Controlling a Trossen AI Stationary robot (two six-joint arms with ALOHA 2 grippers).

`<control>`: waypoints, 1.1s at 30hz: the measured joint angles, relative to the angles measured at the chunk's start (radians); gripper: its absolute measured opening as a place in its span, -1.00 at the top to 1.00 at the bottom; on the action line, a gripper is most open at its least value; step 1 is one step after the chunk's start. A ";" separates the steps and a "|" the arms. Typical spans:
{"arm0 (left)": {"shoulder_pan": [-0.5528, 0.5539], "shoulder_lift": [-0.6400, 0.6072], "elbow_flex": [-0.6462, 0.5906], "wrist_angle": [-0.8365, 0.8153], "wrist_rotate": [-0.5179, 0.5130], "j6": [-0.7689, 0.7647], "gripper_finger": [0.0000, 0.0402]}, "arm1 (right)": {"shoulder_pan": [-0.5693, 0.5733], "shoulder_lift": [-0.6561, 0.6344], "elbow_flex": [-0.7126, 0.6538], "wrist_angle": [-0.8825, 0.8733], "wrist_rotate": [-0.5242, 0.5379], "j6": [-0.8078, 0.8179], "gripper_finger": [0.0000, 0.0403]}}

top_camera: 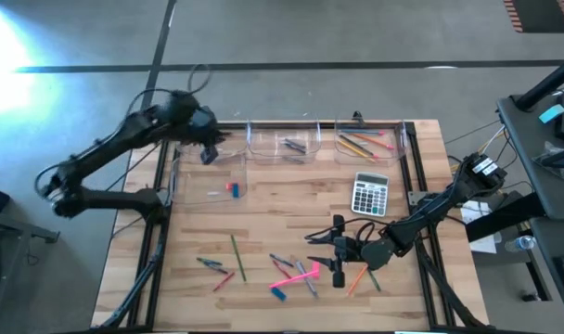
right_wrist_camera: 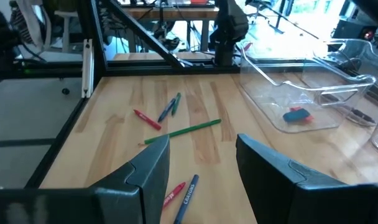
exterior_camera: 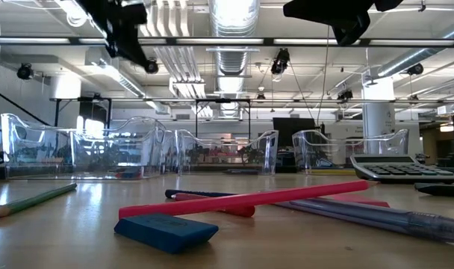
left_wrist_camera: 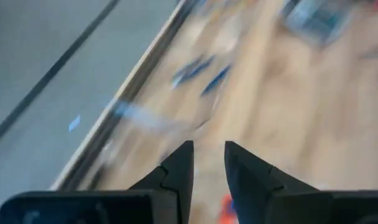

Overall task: Sort crayons/erasers/pens/pencils in bins
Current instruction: Put the pink pencil into the top right transparent bin

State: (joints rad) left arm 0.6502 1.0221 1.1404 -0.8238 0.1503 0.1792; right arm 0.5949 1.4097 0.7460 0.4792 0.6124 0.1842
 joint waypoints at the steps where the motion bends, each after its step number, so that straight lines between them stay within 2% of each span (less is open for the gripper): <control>1: -0.026 -0.033 -0.013 0.031 0.018 -0.029 0.62 | 0.000 0.000 0.000 0.002 0.001 0.001 0.13; 7: -0.255 -0.188 -0.158 0.253 -0.003 -0.136 0.62 | -0.008 0.000 0.000 0.005 0.001 0.022 0.13; 12: -0.471 -0.256 -0.298 0.407 -0.147 -0.241 0.62 | -0.012 0.000 0.000 0.005 0.002 0.025 0.13; 15: -0.608 -0.268 -0.404 0.576 -0.246 -0.268 0.62 | -0.016 0.000 0.000 0.005 0.009 0.032 0.13; 18: -0.712 -0.253 -0.496 0.739 -0.320 -0.274 0.62 | -0.020 0.000 0.000 0.000 0.018 0.033 0.13; 21: -0.776 -0.220 -0.538 0.814 -0.341 -0.279 0.62 | -0.020 0.000 0.000 -0.002 0.019 0.034 0.13; 30: -0.939 -0.072 -0.529 0.808 -0.343 -0.332 0.64 | -0.019 0.000 0.000 -0.004 0.018 0.051 0.13; 33: -1.000 0.002 -0.529 0.813 -0.376 -0.357 0.69 | -0.019 0.000 0.000 -0.010 0.017 0.061 0.13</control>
State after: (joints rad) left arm -0.3498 1.0242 0.6113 -0.0111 -0.2254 -0.1773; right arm 0.5755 1.4094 0.7460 0.4693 0.6296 0.2457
